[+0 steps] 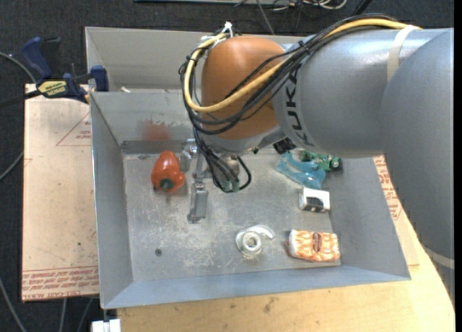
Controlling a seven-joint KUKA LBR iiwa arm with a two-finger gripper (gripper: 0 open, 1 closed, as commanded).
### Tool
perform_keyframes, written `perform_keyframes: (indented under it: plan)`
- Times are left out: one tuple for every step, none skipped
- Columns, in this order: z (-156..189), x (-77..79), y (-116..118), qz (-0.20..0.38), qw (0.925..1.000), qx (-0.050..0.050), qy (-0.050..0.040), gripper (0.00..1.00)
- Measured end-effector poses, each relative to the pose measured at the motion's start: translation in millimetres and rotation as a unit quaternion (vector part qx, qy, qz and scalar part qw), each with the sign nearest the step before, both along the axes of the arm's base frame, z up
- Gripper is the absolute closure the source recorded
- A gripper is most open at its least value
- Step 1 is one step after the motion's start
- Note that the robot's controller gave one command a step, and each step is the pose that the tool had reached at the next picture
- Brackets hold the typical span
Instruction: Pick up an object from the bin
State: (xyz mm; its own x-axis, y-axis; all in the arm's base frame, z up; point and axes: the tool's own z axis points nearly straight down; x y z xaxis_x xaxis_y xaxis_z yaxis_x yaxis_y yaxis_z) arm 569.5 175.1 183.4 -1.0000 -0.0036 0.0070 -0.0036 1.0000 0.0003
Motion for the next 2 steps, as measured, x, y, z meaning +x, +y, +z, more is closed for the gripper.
perform_keyframes:
  plan:
    - [4.8,1.8,-0.8,-0.001,1.0000,0.001,-0.0038,0.00]
    - [-32.5,17.6,11.7,0.007,0.9999,0.001,-0.0077,0.00]
